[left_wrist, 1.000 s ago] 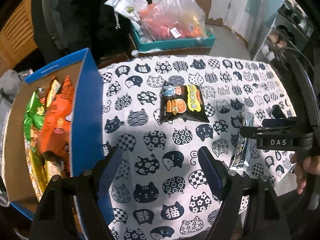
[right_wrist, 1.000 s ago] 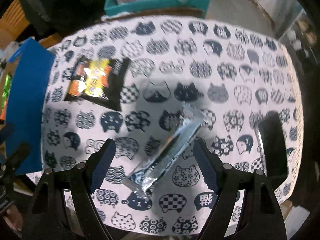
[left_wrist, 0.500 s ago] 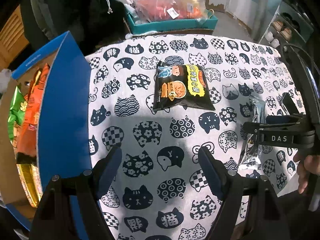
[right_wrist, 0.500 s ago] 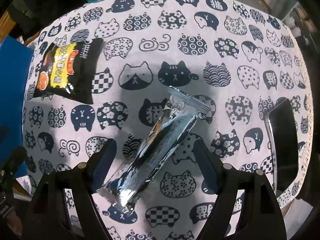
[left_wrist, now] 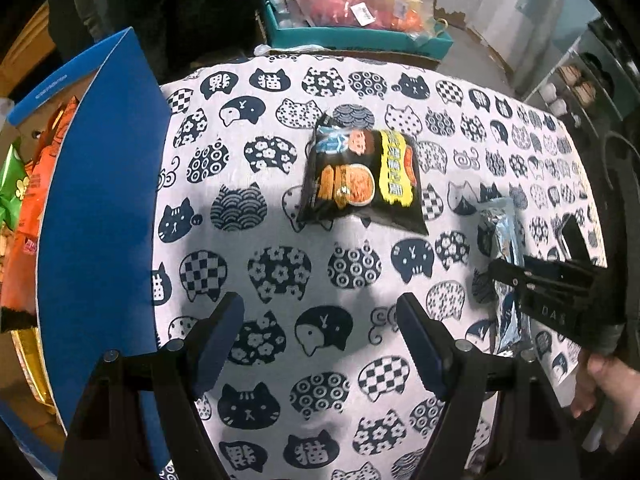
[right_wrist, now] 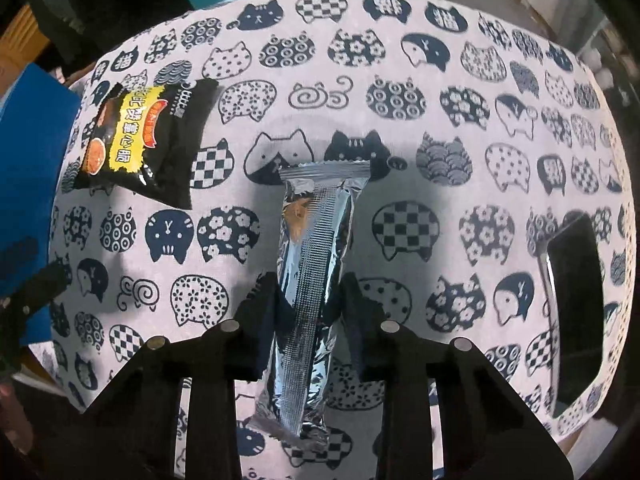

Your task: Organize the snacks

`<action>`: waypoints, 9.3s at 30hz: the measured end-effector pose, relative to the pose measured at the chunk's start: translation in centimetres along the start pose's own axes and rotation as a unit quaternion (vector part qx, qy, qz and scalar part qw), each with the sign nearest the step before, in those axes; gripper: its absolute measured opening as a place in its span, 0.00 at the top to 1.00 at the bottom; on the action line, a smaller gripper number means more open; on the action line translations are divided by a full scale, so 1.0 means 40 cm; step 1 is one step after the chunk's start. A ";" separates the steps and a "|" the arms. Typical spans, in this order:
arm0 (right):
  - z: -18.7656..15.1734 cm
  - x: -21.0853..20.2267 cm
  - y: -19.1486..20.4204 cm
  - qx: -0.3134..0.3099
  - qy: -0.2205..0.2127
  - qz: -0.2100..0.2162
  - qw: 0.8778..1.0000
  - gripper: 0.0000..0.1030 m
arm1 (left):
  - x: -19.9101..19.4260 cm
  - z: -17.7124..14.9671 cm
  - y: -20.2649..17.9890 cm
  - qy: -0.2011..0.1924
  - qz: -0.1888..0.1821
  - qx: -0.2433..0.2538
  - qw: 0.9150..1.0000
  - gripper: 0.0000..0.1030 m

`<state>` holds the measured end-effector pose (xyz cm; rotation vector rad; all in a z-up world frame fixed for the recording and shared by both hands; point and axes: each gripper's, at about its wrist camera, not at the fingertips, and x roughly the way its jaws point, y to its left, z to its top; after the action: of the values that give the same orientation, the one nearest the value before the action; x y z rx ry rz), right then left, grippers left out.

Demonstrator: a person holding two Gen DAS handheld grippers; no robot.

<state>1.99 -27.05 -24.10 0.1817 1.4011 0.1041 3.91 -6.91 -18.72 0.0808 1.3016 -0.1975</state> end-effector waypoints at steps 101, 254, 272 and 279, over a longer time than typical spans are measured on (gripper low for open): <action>0.159 -0.335 0.271 -0.220 -0.124 0.045 0.966 0.72 | -0.312 0.043 0.081 -0.174 0.051 0.059 0.982 0.47; 0.058 -0.491 0.604 -0.282 -0.201 0.104 0.932 0.27 | -0.532 -0.126 0.394 -0.173 0.139 -0.095 0.970 0.11; 0.060 -0.487 0.603 -0.283 -0.200 0.104 0.932 0.27 | -0.526 -0.127 0.392 -0.170 0.137 -0.094 0.971 0.11; 0.060 -0.488 0.604 -0.283 -0.199 0.104 0.932 0.27 | -0.527 -0.129 0.390 -0.173 0.135 -0.091 0.971 0.11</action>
<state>1.92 -7.00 -0.25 -0.1281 0.8969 0.6074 -3.32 11.38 -0.61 0.0629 0.9437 0.1381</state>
